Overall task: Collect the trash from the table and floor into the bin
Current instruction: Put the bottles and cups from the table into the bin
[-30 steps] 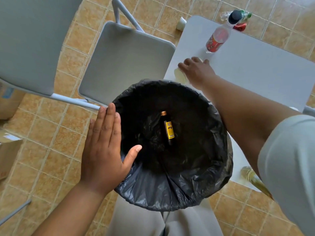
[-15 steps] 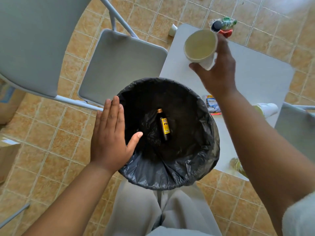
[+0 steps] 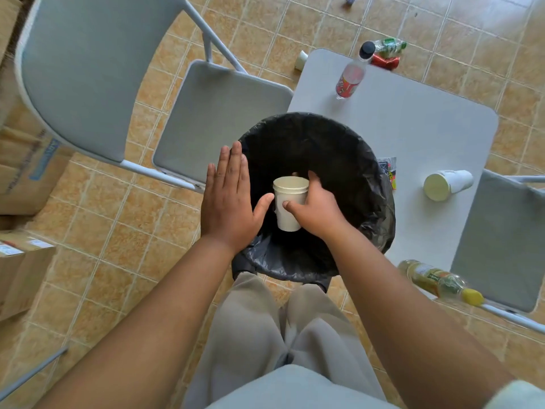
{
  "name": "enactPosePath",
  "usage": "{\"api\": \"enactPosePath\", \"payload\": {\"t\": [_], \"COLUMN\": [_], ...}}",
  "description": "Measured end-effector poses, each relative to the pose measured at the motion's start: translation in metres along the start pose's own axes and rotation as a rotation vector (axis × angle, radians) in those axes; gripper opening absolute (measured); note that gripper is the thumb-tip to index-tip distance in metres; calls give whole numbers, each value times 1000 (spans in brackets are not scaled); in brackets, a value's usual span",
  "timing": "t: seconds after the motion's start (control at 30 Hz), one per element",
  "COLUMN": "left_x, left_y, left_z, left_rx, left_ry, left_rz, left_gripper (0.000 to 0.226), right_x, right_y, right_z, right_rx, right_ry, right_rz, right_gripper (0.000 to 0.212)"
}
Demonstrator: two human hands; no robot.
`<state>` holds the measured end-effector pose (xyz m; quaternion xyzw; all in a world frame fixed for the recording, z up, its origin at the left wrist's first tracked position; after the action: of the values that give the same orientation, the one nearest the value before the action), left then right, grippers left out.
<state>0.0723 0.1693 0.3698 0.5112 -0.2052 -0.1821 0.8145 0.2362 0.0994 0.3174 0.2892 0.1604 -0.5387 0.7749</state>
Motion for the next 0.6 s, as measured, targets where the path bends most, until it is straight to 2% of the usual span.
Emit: {"api": "enactPosePath", "payload": {"t": [0.1, 0.2, 0.27, 0.37, 0.47, 0.6], "left_x": [0, -1, -1, -2, -1, 2], "left_y": [-1, -2, -1, -1, -2, 1], "left_z": [-3, -2, -2, -4, -6, -13], "left_rx": [3, 15, 25, 25, 15, 15], "left_ry": [-10, -22, -26, -15, -4, -5], "left_rz": [-7, -4, 10, 15, 1, -6], "left_gripper": [82, 81, 81, 81, 81, 81], "right_x": [6, -2, -14, -42, -71, -104], "right_y": [0, 16, 34, 66, 107, 171], "right_z": [-15, -13, -3, 19, 34, 12], "right_rx": [-60, 22, 125, 269, 504, 735], "right_ry": [-115, -85, 6, 271, 475, 541], "right_rz": [146, 185, 162, 38, 112, 274], "right_gripper": [93, 88, 81, 66, 48, 32]}}
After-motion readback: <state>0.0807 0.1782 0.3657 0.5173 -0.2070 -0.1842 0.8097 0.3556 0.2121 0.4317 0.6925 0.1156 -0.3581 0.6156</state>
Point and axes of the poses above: each hand's wrist, its own z-axis away from the middle knuckle, its own y-axis out of the back of the hand, x = y × z, the point moved 5 cm from there along -z, towards the middle knuckle, and after that the axes turned 15 degrees about -x, right-handed, at the moved point
